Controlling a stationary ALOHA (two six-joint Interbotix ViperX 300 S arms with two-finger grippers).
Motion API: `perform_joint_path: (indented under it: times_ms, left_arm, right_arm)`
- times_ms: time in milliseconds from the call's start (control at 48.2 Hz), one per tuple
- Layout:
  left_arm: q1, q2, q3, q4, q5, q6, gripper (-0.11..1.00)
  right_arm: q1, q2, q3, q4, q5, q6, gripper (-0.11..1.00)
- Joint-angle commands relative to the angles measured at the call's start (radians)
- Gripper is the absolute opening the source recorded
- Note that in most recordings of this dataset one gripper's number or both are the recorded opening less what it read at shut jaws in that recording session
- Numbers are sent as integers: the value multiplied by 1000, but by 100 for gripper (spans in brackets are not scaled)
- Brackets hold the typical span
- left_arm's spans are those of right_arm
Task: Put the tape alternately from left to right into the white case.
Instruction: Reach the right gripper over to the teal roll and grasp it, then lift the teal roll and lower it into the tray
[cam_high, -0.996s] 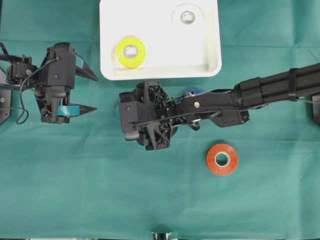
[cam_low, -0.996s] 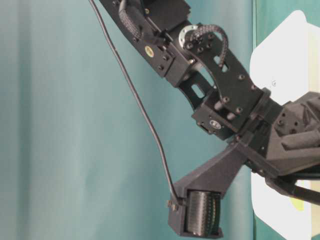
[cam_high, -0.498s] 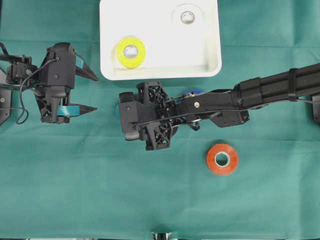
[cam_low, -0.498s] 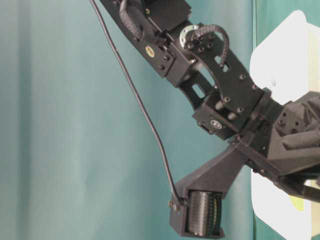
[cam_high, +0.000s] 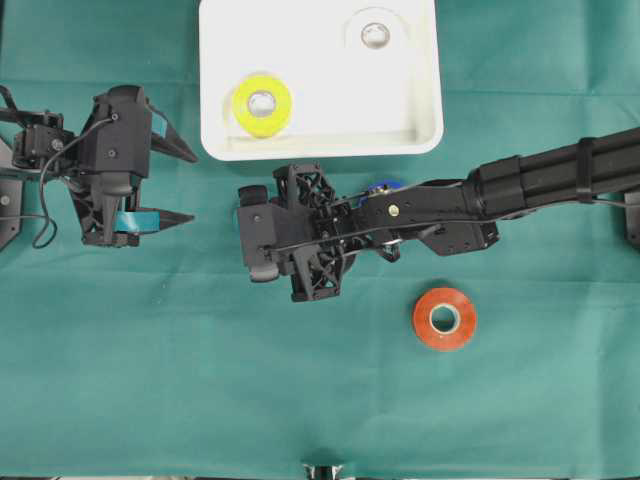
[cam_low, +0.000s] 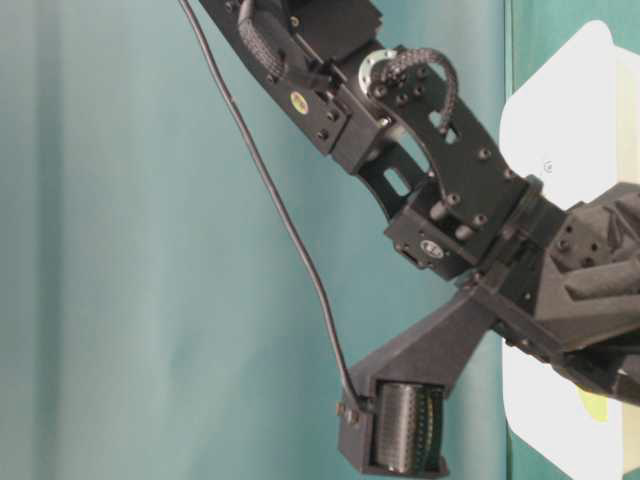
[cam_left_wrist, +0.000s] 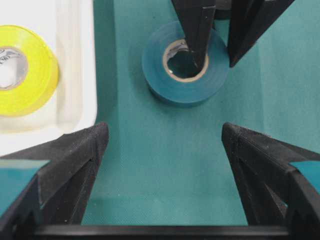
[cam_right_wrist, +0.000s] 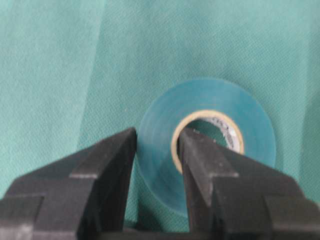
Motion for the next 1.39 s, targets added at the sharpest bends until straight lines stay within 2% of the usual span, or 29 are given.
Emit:
perform_joint_path:
  times_ms: [0,664,871,1141,1369]
  left_arm:
    - [-3,-6,-14,0,-9,-2,98]
    - [-3,-6,-17,-2,-9,-2,98]
    - [-3,-6,-14,-2,-9,-2,98]
    - [-3,-6,-12,-2,-9,-2,98]
    - [-3,-6,-12,-2,-9,-3,98]
  right_arm:
    - [3,-34,-20,-2,-2,2,2]
    - [32,-129,-20,-2,18,2,2]
    - [25,-153,-17,-34,41,2,2]
    - [-32,-207,12,-72,103,2,2]
    - [-118,-244,60,-87,110,2,2]
